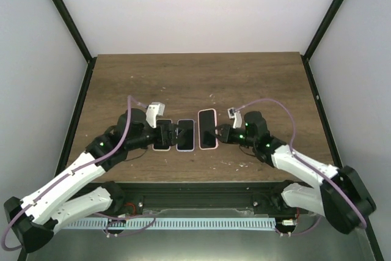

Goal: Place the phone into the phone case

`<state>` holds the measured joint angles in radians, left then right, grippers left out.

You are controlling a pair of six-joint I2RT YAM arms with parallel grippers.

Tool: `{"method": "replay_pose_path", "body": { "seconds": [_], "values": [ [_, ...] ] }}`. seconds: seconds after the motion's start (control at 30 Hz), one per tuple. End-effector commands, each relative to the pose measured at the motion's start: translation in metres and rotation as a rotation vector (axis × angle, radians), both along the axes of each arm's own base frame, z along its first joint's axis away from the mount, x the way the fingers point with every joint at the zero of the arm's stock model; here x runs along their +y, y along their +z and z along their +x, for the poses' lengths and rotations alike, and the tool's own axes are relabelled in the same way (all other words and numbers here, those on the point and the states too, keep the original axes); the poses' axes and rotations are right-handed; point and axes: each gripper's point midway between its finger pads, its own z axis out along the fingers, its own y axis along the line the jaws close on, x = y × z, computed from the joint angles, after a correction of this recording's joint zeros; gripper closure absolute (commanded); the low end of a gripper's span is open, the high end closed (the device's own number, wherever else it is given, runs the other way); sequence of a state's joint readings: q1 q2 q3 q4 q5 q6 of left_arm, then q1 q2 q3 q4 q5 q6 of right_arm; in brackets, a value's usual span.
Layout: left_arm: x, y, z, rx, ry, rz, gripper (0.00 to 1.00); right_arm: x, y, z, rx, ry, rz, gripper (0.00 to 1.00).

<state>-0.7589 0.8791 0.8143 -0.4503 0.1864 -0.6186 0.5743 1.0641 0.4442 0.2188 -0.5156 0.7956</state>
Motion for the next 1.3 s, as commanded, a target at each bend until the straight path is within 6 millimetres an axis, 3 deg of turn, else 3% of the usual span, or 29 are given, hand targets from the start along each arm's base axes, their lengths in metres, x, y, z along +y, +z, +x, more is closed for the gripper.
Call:
{"method": "replay_pose_path", "body": {
  "seconds": [0.0, 0.23, 0.63, 0.87, 1.03, 1.27],
  "values": [
    [0.028, -0.002, 0.001, -0.071, 0.054, 0.129, 0.0, -0.005, 0.005, 0.041, -0.072, -0.082, -0.07, 0.99],
    [0.04, 0.009, -0.008, -0.131, 0.062, 0.103, 0.0, 0.0, -0.039, 0.064, 0.081, -0.09, -0.12, 0.99],
    [0.057, 0.021, -0.016, -0.17, 0.116, 0.059, 0.0, -0.012, -0.094, 0.071, 0.218, -0.115, -0.189, 0.99],
    [0.057, 0.029, -0.014, -0.205, 0.127, 0.028, 0.0, -0.024, -0.122, 0.067, 0.299, -0.125, -0.261, 0.86],
    [0.06, 0.023, -0.009, -0.205, 0.156, 0.051, 0.0, -0.034, -0.123, 0.068, 0.295, -0.148, -0.322, 0.79],
    [0.066, 0.023, -0.01, -0.191, 0.185, 0.054, 0.0, -0.051, -0.096, 0.071, 0.228, -0.212, -0.38, 0.54]
  ]
}}
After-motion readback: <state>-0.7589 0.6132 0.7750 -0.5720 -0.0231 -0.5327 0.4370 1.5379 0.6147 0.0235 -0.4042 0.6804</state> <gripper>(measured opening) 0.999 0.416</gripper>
